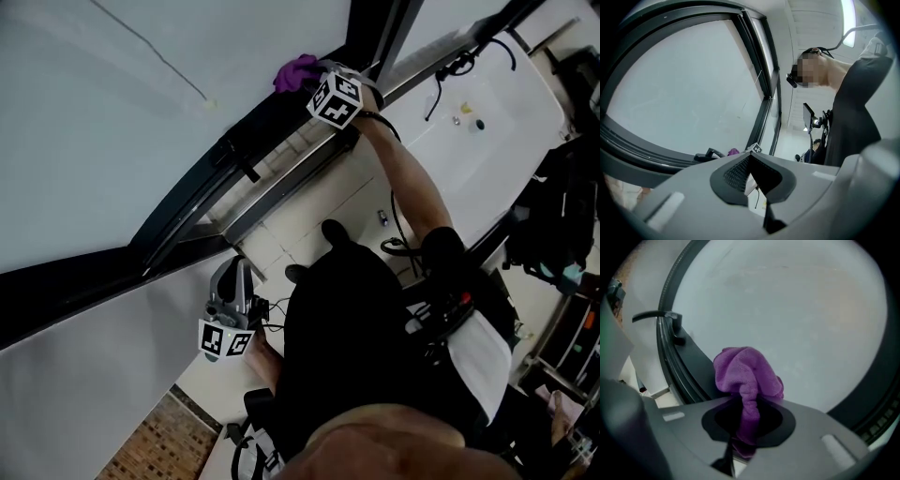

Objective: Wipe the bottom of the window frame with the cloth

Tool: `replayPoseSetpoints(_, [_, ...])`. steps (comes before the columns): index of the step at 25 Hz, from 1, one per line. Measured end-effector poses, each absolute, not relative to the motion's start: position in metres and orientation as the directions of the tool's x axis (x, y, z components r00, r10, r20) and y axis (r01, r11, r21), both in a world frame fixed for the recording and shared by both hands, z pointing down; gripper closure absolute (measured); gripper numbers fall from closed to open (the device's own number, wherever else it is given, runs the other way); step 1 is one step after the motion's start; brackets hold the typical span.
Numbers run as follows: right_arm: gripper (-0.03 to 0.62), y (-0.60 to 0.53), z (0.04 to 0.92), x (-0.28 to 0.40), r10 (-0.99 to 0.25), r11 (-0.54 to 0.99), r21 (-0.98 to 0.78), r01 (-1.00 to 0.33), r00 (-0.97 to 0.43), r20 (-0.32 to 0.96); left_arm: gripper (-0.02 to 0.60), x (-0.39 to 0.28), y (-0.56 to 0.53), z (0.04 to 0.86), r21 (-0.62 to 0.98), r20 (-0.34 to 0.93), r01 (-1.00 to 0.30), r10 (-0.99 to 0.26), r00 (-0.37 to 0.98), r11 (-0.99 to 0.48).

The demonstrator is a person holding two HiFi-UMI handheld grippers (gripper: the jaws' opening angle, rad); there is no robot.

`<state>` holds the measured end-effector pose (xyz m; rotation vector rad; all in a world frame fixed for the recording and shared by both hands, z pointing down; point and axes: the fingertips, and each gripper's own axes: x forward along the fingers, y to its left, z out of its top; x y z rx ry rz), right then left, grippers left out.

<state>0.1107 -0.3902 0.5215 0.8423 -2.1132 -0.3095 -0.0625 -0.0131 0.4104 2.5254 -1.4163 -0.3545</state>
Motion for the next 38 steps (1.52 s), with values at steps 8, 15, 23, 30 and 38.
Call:
replayPoseSetpoints(8, [0.533,-0.440,0.526,0.183,-0.766,0.611,0.598,-0.519,-0.198,0.612,0.580,-0.056,-0.016,0.409,0.307,-0.097,-0.799,-0.852,0.515,-0.518])
replayPoseSetpoints(15, [0.533,-0.465,0.529,0.213,-0.809,0.505,0.716,-0.481,0.025,0.587,0.580,-0.055,-0.016,0.410,0.307,-0.089,-0.800,-0.852,0.516,-0.516])
replayPoseSetpoints(23, [0.531,-0.450,0.518,0.211,-0.816,0.496,0.656,-0.569,-0.046,0.576,0.581,-0.061,-0.011,0.413,0.315,-0.096,-0.793,-0.849,0.520,-0.521])
replayPoseSetpoints(30, [0.531,-0.329,0.451,0.078,-0.584,0.796,0.121,-0.593,-0.701,0.410,0.580,-0.060,-0.013,0.413,0.324,-0.125,-0.774,-0.836,0.535,-0.544])
replayPoseSetpoints(38, [0.534,-0.300,0.518,-0.032,-0.494,0.869,0.342,-0.356,-0.644,0.584,0.580,-0.067,-0.008,0.410,0.324,-0.148,-0.778,-0.841,0.520,-0.538])
